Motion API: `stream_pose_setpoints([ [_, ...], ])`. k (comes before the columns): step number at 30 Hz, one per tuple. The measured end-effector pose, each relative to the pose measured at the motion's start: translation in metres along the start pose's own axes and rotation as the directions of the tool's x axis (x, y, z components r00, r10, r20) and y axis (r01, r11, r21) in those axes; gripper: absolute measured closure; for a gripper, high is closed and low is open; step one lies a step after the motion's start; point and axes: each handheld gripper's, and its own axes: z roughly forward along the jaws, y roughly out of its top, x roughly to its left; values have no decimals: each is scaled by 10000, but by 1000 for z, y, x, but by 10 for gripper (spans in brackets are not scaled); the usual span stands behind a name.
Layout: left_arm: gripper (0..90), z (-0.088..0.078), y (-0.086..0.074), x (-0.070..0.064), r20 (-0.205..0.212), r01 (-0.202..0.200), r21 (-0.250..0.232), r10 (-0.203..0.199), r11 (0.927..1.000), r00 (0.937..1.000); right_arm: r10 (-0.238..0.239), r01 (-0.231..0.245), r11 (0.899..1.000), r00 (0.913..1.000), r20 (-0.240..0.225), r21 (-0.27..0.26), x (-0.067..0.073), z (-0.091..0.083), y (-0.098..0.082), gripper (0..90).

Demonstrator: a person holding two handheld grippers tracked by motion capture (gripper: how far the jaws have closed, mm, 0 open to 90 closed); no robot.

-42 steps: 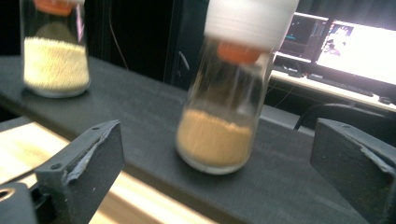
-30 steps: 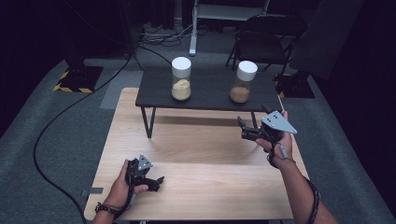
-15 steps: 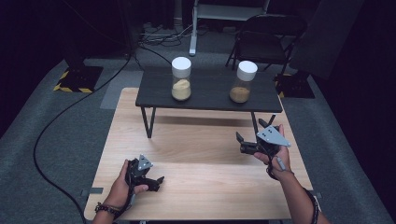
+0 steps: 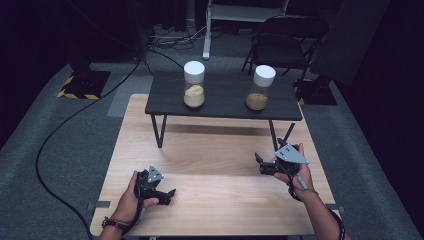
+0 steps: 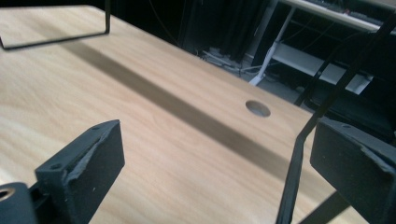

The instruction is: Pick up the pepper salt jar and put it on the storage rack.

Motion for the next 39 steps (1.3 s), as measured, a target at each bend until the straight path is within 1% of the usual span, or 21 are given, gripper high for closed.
stream_pose_setpoints([
  [3, 5, 0, 0, 0, -1, 1, 1, -1, 10000, 10000, -160, 161, 9994, 9999, -33, 305, 0, 0, -3, 28],
  [7, 5, 0, 0, 0, -2, -2, 1, 2, 10000, 10000, -252, 263, 9974, 9995, -172, 674, -1, 0, -8, 28],
  [12, 5, 0, 0, 0, -1, -6, 3, 6, 10000, 10000, -234, 259, 9941, 9994, -242, 1055, -2, -1, -15, 28],
  [22, 5, 0, 0, 0, -1, 4, 2, -4, 10000, 10000, -211, 283, 9815, 9990, -399, 1894, -4, 0, -25, 28],
  [27, 5, 0, 0, 0, 0, 4, 1, -4, 10000, 10000, -15, 102, 9751, 9992, -394, 2213, -8, -2, -28, 28],
  [31, 5, 0, 0, 0, -2, -6, 2, 6, 10000, 10000, 171, -36, 9665, 9986, -502, 2567, -13, -3, -30, 28],
  [34, 5, 0, 0, 0, -2, 4, 2, -4, 10000, 10000, 305, -159, 9603, 9984, -482, 2787, -15, -4, -34, 28],
  [36, 5, 0, 0, 0, -2, 5, 1, -5, 10000, 10000, 390, -249, 9576, 9983, -434, 2869, -17, -5, -36, 28],
  [39, 5, 0, 0, 0, -2, 5, 2, -5, 10000, 10000, 536, -402, 9564, 9978, -388, 2891, -20, -8, -36, 28],
])
